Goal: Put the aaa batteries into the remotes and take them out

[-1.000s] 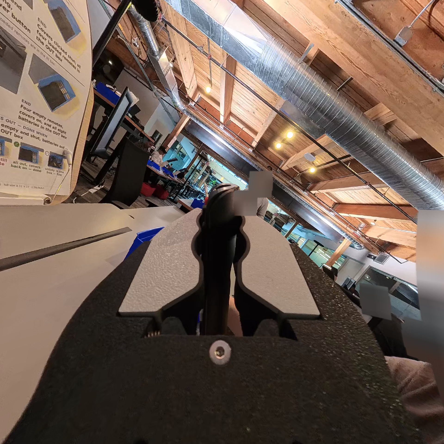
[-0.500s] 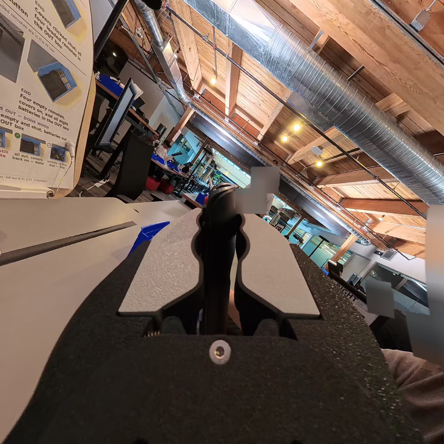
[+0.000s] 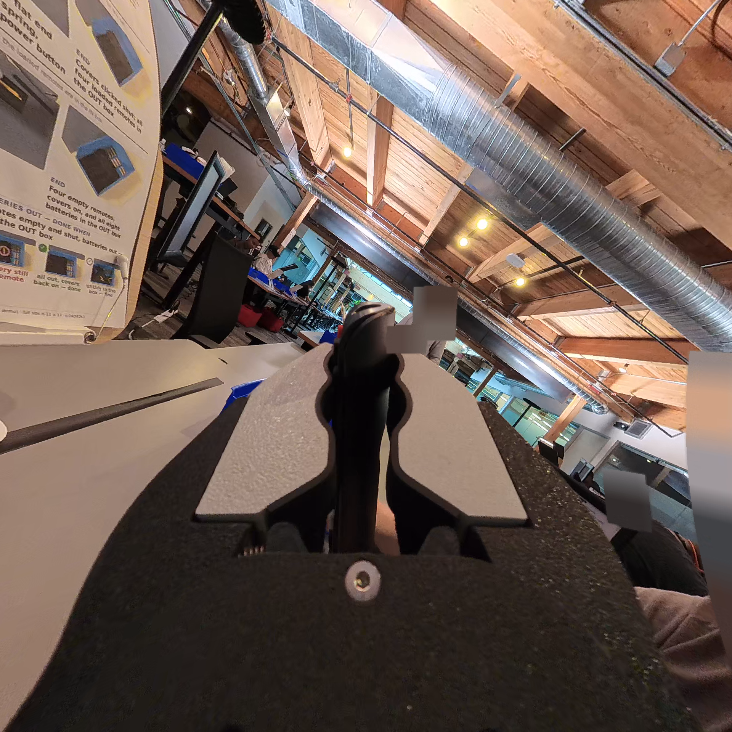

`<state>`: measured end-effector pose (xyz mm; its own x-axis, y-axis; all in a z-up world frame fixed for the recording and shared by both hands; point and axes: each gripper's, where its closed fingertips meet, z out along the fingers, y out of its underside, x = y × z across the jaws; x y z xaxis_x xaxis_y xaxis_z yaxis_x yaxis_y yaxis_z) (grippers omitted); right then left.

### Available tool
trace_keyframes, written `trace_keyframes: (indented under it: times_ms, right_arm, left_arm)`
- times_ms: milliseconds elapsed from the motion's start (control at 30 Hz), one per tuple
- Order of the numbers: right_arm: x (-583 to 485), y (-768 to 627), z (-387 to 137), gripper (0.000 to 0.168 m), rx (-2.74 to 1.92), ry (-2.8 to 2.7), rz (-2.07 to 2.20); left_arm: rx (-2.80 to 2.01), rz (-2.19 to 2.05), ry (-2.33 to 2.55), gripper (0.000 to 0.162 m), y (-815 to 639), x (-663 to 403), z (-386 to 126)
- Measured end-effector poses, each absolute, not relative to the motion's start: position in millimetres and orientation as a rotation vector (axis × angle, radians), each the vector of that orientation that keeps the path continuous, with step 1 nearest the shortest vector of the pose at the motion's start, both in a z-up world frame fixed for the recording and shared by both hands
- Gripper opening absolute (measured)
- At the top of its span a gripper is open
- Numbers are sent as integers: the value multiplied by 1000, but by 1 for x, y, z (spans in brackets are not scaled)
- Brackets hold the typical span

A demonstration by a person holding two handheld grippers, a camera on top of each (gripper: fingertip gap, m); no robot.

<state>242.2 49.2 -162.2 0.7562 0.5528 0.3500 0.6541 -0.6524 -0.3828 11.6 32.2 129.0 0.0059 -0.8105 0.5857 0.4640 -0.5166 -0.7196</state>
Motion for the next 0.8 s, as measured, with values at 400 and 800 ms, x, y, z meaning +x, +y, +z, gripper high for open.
trace_keyframes:
  times_ms: [400,800]
  right_arm:
    - [224,43,-151,21,-2077,-1169,-631]
    - [213,37,-153,22,-1961,-1288,-707]
  left_arm:
    - [-1318,-1674,335,24,39,0,129]
    - [-1319,-1689,345,24,36,1,130]
